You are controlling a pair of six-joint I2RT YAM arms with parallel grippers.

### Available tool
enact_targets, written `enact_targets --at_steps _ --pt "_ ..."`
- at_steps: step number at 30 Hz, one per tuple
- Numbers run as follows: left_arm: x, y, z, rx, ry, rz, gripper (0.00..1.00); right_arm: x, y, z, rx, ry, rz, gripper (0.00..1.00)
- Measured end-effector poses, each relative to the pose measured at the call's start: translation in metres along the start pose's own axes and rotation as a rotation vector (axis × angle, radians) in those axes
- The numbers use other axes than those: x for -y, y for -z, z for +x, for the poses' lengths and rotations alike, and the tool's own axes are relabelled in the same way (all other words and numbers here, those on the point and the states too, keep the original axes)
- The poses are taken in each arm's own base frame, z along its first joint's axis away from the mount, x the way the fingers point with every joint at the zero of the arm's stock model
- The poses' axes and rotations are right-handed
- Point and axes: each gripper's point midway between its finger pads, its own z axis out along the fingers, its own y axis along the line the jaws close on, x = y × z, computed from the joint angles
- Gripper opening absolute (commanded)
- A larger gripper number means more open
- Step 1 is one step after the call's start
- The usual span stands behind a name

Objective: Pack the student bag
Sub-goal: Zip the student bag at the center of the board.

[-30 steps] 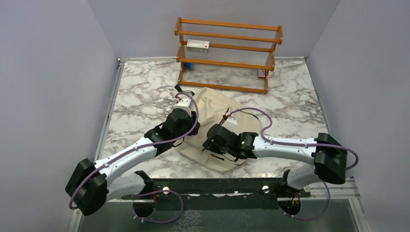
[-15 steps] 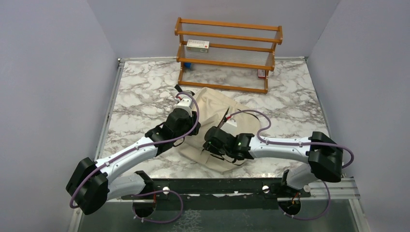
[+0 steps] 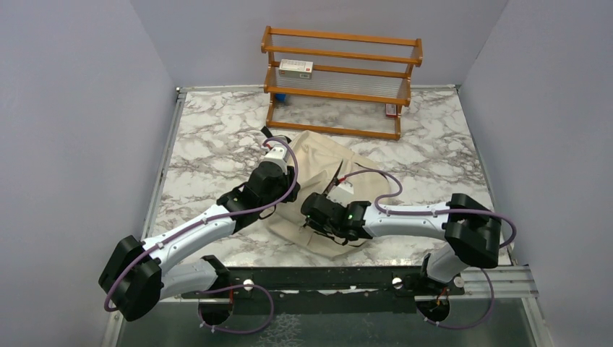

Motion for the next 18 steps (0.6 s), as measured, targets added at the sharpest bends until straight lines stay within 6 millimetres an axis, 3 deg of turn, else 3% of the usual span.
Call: enact_targets --at_steps 4,10,15,18 --pt "0.0 0.0 0.0 0.0 -0.003 0.0 0.41 0.0 -0.001 -0.001 0.007 -0.014 0.005 0.18" --pt "0.0 0.0 0.0 0.0 -0.007 -0.001 0.41 -0.003 0.005 -0.005 0.01 -0.008 -0.012 0.4" --pt "0.0 0.0 0.0 0.0 -0.006 0.0 0.41 -0.012 0.04 -0.024 0.028 0.056 -0.107 0.43" --pt "0.0 0.0 0.0 0.001 -0.006 -0.001 0.41 -0.015 0.063 -0.038 0.062 0.177 -0.202 0.37"
